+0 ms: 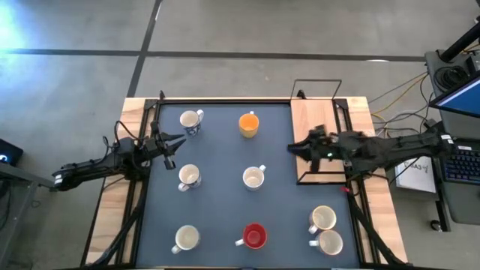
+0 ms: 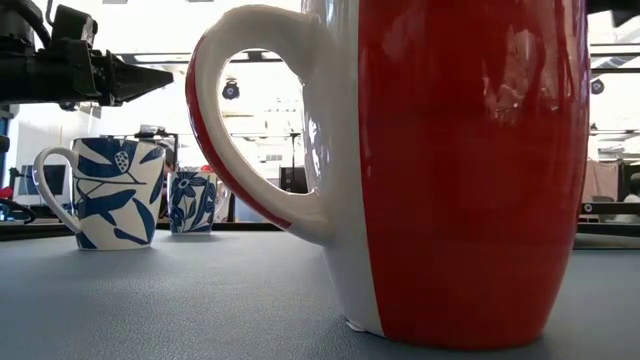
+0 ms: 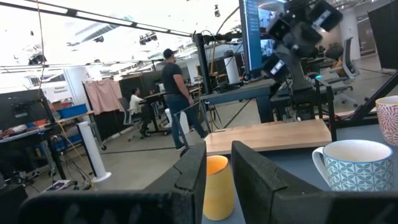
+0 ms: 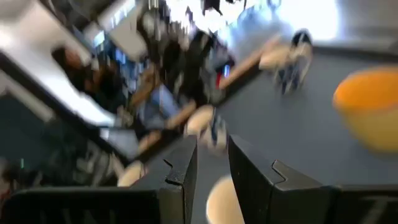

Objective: Place coffee mugs
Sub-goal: Put the orange cup on the shelf

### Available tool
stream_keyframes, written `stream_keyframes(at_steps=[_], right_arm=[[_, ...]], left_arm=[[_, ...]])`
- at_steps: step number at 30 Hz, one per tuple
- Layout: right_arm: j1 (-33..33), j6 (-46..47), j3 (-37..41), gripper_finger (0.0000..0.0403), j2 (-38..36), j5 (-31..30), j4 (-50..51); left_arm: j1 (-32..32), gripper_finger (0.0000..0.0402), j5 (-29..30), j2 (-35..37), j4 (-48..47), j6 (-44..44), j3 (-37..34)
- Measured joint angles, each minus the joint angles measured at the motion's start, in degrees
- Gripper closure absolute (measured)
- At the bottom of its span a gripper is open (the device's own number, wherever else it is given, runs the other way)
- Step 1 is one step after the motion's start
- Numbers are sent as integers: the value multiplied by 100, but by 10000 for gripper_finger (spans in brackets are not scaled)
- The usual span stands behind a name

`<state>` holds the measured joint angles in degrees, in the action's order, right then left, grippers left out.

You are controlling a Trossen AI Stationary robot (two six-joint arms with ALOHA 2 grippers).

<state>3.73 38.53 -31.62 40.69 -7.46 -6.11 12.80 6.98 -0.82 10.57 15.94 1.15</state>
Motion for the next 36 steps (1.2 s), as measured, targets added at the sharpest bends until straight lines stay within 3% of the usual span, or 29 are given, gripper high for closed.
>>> stream_keyframes(at_steps=[5,10,17,26,31,36], right_arm=[[-2,281,-480,321,660,693,237],[57,518,-1183,321,1169,1192,1630],[587,873,-2065,321,1614,1219,2781],[1658,2175,-2846,321,2162,1199,4180],[2265,3120,-3022,321,2505,1204,5199],[2821,4025,-2987,321,2725,1394,5429]], left_arm=[[0,342,0,-2,-2,-2,0],[0,342,2,-2,-4,-1,0],[0,342,2,-2,-6,0,0],[0,342,0,0,-30,-2,-2],[0,342,2,0,-39,-1,-2],[0,342,1,0,-42,-1,-1]])
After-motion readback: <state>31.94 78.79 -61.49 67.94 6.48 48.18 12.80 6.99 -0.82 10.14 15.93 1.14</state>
